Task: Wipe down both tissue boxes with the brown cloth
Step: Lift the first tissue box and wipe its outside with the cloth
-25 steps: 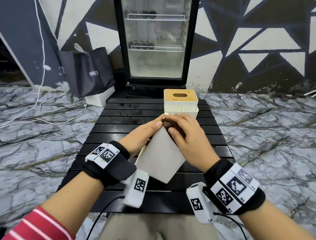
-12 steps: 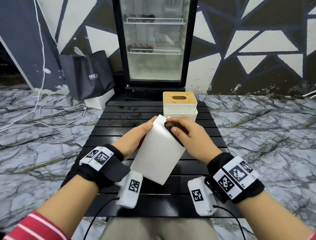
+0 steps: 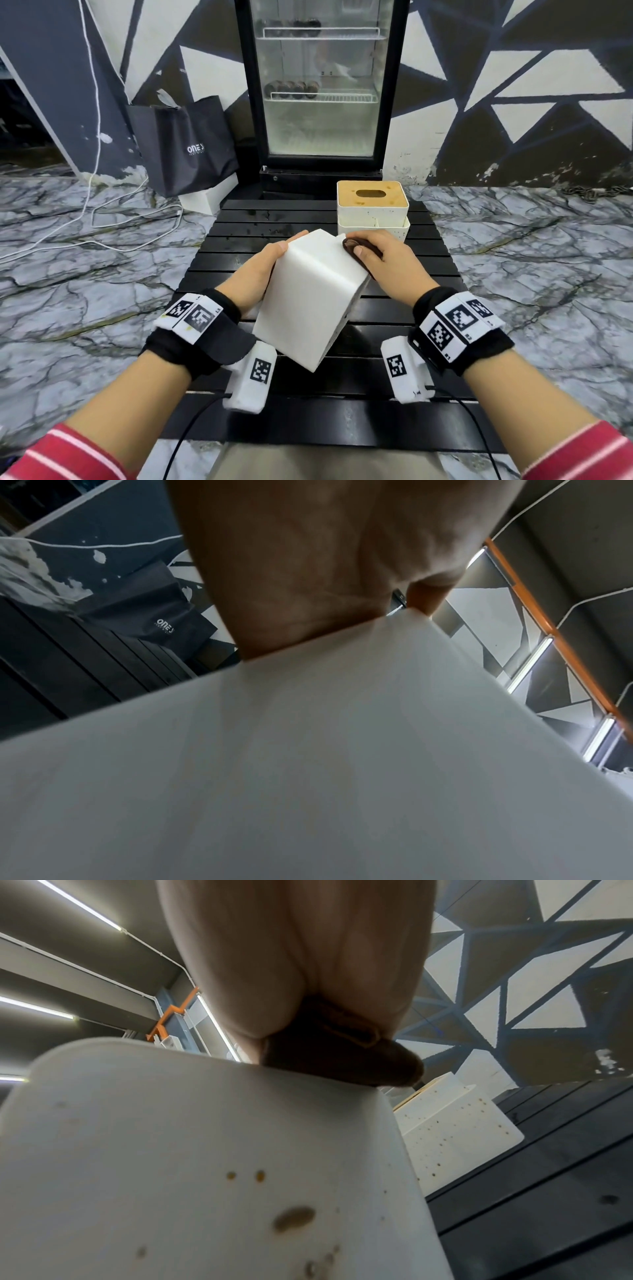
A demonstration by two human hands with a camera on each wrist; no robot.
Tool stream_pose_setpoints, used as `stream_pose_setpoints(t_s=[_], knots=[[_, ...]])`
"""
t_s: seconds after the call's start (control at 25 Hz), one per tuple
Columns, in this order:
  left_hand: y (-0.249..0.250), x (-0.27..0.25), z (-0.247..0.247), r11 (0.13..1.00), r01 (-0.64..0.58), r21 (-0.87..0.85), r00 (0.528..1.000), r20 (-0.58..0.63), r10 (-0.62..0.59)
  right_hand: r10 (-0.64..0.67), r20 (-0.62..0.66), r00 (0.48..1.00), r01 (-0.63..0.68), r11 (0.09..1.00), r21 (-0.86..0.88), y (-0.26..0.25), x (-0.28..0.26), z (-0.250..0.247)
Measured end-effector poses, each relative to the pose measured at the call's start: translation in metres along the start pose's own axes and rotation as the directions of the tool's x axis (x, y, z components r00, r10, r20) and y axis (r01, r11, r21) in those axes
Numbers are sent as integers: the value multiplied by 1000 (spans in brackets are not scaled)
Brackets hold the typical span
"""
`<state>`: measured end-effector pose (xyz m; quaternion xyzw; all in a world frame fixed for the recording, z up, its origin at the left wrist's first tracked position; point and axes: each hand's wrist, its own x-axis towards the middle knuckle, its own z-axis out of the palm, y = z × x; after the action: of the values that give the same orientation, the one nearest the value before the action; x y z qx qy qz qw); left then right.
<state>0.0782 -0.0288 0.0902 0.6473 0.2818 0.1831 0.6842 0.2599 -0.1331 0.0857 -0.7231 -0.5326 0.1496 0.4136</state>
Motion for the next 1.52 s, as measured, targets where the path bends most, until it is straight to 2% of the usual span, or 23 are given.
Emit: stream_pose_setpoints(t_s=[0.08,0.12,0.2,0.28,0.36,0.4,0.48,0.6,0.8,1.04,1.2,1.36,1.52], knots=[[3,-1,-8,996,9,91,999,-50,-5,10,3,1000,-10,1000,-28,5,10,6],[6,0,-12,978,3,210,997,-79,14,14,4,1000,-14,999,-41,6,14,9],[7,1,-17,877,-40,479,978,-163,133,20,-6,1000,-21,998,-54,7,19,14],[7,-1,-12,768,-73,636,937,-219,271,25,-26,999,-27,998,-61,7,20,16],[4,-6,0,700,-137,701,909,-191,369,28,-37,999,-32,995,-91,7,20,16],[2,-9,6,671,-163,723,913,-148,381,32,-41,999,-36,994,-104,8,19,16],[-1,-14,15,617,-157,771,933,-88,348,43,-50,998,-48,993,-104,8,18,15],[-1,-18,23,560,-120,819,946,-77,315,62,-63,996,-67,994,-84,7,16,12],[2,-18,19,578,-80,812,963,-86,254,46,-67,997,-53,994,-91,8,10,13],[10,-18,-15,493,-28,870,994,-29,108,-29,-24,999,26,990,-140,3,-4,18],[4,-22,-26,388,18,922,999,-28,22,-86,-42,995,82,994,-71,-1,-13,25],[2,-21,-16,317,53,947,996,-71,45,-65,-127,990,71,997,40,-1,-21,18],[4,-2,12,111,40,993,989,-55,135,-2,-181,984,23,994,111,1,-27,5]])
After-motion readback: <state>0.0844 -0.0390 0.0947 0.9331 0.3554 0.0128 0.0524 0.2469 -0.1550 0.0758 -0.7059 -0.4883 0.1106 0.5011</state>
